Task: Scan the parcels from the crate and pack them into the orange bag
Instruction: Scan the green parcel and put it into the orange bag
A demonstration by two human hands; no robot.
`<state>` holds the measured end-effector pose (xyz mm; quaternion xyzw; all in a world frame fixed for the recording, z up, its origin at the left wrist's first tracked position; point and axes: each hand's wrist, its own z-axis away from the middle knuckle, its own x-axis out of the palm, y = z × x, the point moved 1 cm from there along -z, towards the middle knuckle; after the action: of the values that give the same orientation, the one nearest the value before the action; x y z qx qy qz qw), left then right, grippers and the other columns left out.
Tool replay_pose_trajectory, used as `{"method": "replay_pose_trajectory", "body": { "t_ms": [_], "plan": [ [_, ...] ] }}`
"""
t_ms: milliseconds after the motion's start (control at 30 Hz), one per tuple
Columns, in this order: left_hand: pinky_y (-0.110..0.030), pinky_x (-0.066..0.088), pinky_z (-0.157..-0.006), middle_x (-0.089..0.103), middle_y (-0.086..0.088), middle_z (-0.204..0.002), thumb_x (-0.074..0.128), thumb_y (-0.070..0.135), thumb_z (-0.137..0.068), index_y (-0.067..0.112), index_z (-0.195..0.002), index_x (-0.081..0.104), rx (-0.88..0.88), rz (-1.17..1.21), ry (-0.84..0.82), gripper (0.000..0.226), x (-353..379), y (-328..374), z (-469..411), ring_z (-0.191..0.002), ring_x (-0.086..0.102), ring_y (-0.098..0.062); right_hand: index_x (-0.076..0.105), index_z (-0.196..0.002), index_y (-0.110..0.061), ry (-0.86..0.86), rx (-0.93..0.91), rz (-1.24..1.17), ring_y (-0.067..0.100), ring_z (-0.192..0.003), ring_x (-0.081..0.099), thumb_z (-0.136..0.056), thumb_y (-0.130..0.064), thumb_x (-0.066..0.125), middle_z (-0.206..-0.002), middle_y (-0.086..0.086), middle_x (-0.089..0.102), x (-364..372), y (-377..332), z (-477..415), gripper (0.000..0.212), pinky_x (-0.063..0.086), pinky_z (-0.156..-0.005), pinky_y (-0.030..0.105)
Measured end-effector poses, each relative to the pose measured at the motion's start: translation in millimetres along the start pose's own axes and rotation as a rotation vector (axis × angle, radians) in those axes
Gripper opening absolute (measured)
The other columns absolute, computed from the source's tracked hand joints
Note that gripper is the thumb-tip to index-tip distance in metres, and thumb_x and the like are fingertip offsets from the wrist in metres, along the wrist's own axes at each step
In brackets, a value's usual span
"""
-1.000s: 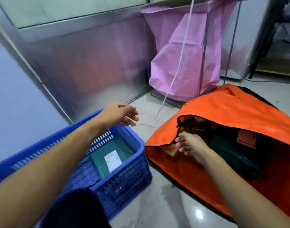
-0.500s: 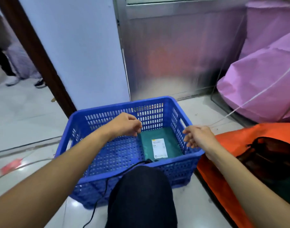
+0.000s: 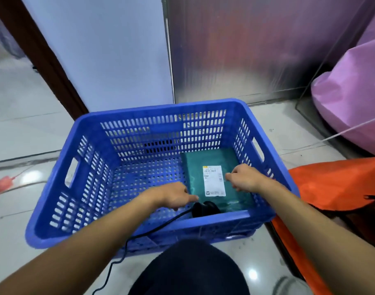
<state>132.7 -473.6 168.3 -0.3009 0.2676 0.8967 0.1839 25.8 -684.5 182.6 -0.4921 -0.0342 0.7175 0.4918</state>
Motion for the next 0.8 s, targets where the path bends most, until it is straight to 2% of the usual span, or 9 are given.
{"method": "replay_pose_trajectory", "body": {
  "t_ms": [67,167,300,400,500,567,633,733,800],
  "plan": [
    [-0.037,0.049,-0.102,0.067,-0.009,-0.135,0.055,0.061,-0.098,0.017,-0.133,0.064,0.092,-0.161,0.002,0.057,0.5,20.4,-13.3,-0.120,0.063,-0.030,0.063,-0.087,0.006,0.045,-0.017,-0.015,0.027,-0.067,0.064,-0.096,-0.032,0.054,-0.089,0.027,0.073,6.1,6.4,-12.2,0.041,0.055,-0.073,0.043],
    [-0.039,0.048,-0.103,0.064,-0.011,-0.138,0.060,0.058,-0.096,0.018,-0.139,0.059,0.133,-0.302,-0.059,0.058,9.4,44.8,-32.3,-0.126,0.059,-0.034,0.070,-0.099,0.005,0.020,-0.001,0.093,0.029,-0.076,0.071,-0.099,-0.033,0.053,-0.092,0.022,0.076,15.4,20.6,-24.4,0.041,0.057,-0.080,0.041],
    [-0.045,0.060,-0.094,0.075,-0.010,-0.116,0.073,0.042,-0.089,0.008,-0.113,0.073,0.002,-0.227,-0.233,0.043,16.8,51.0,-64.8,-0.106,0.072,-0.035,0.063,-0.087,-0.004,-0.168,0.094,0.326,0.030,-0.089,0.063,-0.101,-0.038,0.051,-0.102,0.015,0.067,13.5,25.7,-39.8,0.038,0.050,-0.078,0.034],
    [-0.041,0.063,-0.086,0.079,-0.008,-0.099,0.076,0.029,-0.087,0.010,-0.094,0.074,-0.053,-0.078,-0.275,0.021,25.8,52.7,-73.7,-0.090,0.076,-0.028,0.062,-0.126,-0.003,-0.161,0.125,0.426,0.034,-0.117,0.061,-0.103,-0.036,0.048,-0.133,0.020,0.061,7.0,28.2,-53.3,0.042,0.046,-0.089,0.031],
    [-0.030,0.058,-0.062,0.071,-0.002,-0.068,0.070,0.018,-0.089,0.012,-0.073,0.067,-0.092,0.040,-0.324,0.017,34.1,49.7,-65.3,-0.057,0.066,-0.016,0.060,-0.132,-0.002,-0.135,0.169,0.404,0.033,-0.121,0.059,-0.102,-0.035,0.049,-0.140,0.020,0.059,4.5,37.2,-69.9,0.045,0.041,-0.084,0.028],
    [-0.024,0.052,-0.053,0.068,-0.001,-0.068,0.071,0.022,-0.089,0.014,-0.073,0.064,-0.082,0.040,-0.239,0.020,23.1,42.1,-53.0,-0.050,0.060,-0.013,0.060,-0.132,-0.003,-0.133,0.189,0.347,0.033,-0.122,0.059,-0.101,-0.038,0.051,-0.140,0.019,0.058,6.6,42.3,-79.1,0.048,0.042,-0.086,0.028],
    [-0.023,0.048,-0.052,0.064,0.000,-0.066,0.075,0.032,-0.087,0.014,-0.077,0.065,-0.062,0.073,-0.043,0.024,3.0,32.7,-39.9,-0.053,0.059,-0.015,0.058,-0.136,-0.003,-0.155,0.204,0.358,0.033,-0.127,0.057,-0.101,-0.039,0.050,-0.145,0.019,0.055,9.4,42.6,-83.1,0.051,0.045,-0.095,0.031],
    [-0.027,0.047,-0.057,0.060,-0.002,-0.063,0.074,0.033,-0.085,0.012,-0.079,0.064,-0.095,0.283,0.236,0.024,-25.6,16.4,-24.7,-0.054,0.057,-0.019,0.055,-0.142,-0.001,-0.251,0.221,0.375,0.032,-0.134,0.052,-0.105,-0.028,0.044,-0.151,0.019,0.051,14.5,42.2,-84.5,0.046,0.042,-0.104,0.031],
    [-0.029,0.049,-0.057,0.063,-0.006,-0.062,0.071,0.028,-0.087,0.010,-0.081,0.063,-0.108,0.457,0.327,0.020,-32.6,8.5,-19.3,-0.051,0.058,-0.021,0.059,-0.137,-0.004,-0.293,0.204,0.370,0.031,-0.127,0.055,-0.104,-0.026,0.044,-0.147,0.019,0.053,14.5,46.2,-88.0,0.041,0.043,-0.102,0.032]
  ]
}}
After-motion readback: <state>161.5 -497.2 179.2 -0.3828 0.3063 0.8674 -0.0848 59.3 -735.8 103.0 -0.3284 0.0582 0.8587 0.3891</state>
